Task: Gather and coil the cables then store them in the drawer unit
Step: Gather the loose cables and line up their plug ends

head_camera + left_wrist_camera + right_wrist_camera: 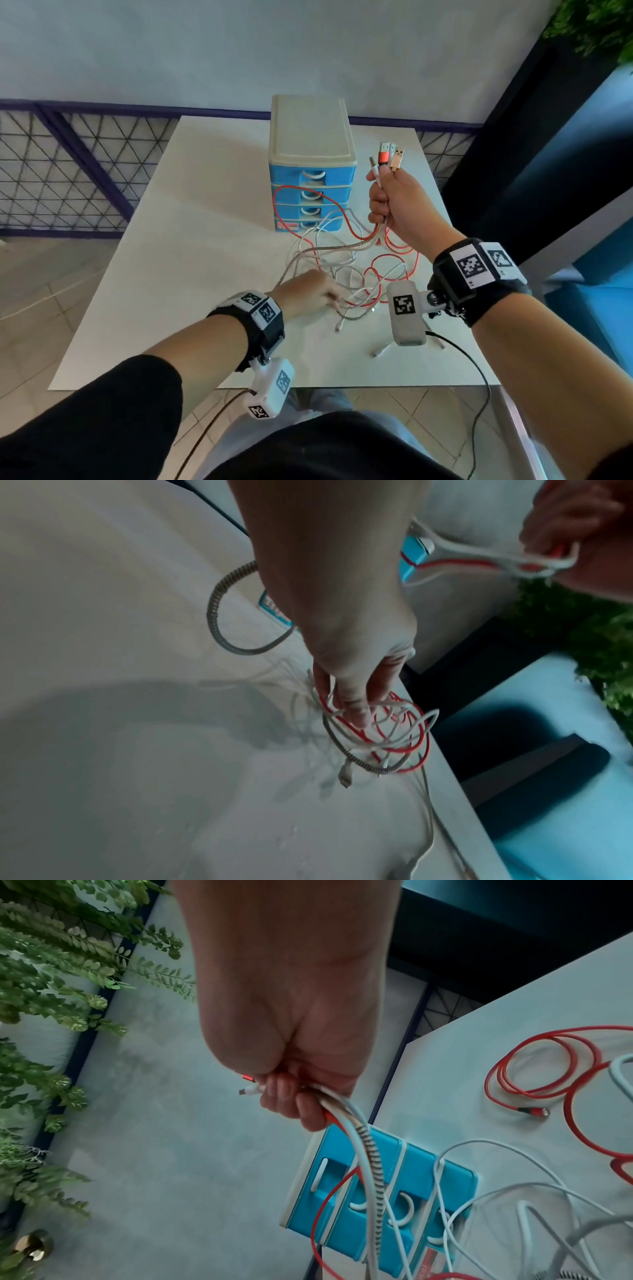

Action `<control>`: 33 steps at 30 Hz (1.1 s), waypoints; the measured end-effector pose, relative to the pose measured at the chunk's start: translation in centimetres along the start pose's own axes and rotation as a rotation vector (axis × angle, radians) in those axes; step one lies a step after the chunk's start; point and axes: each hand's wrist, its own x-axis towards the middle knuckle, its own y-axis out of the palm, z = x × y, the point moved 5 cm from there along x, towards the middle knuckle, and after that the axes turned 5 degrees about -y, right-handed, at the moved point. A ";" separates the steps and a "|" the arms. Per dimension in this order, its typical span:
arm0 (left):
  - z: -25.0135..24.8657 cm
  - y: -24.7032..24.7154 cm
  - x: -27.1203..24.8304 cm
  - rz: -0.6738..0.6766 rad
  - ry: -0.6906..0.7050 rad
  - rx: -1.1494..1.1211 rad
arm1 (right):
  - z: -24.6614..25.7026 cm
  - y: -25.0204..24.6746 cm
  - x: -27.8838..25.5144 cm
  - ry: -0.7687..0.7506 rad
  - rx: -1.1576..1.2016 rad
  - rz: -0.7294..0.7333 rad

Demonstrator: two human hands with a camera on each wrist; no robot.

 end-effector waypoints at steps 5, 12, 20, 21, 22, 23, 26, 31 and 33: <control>-1.2 -2.9 -0.6 -0.166 0.007 -0.218 | 0.4 0.7 -0.3 -0.018 -0.053 0.003; -3.5 -6.7 -1.6 -0.342 0.058 -0.398 | 0.8 1.3 -1.1 -0.101 -0.301 0.101; -0.9 -5.8 -2.3 -0.148 0.014 0.042 | 0.6 0.8 -1.6 -0.097 -0.311 0.075; -0.7 -5.4 -2.4 -0.097 0.034 0.093 | 0.5 0.6 -1.6 -0.088 -0.314 0.073; -0.6 -5.0 -2.6 -0.058 0.042 0.147 | 0.4 0.5 -1.6 -0.082 -0.318 0.073; -0.3 -4.6 -2.6 -0.030 0.053 0.195 | 0.3 0.4 -1.6 -0.078 -0.319 0.074; 0.2 -3.5 -2.9 0.090 0.022 0.280 | 0.0 0.4 -1.6 -0.073 -0.308 0.079; -2.6 -2.4 -2.0 0.078 0.076 0.129 | -0.5 0.8 -1.7 -0.082 -0.273 0.092; -4.0 -2.7 -1.4 -0.082 0.119 0.090 | -0.7 0.9 -1.7 -0.083 -0.274 0.091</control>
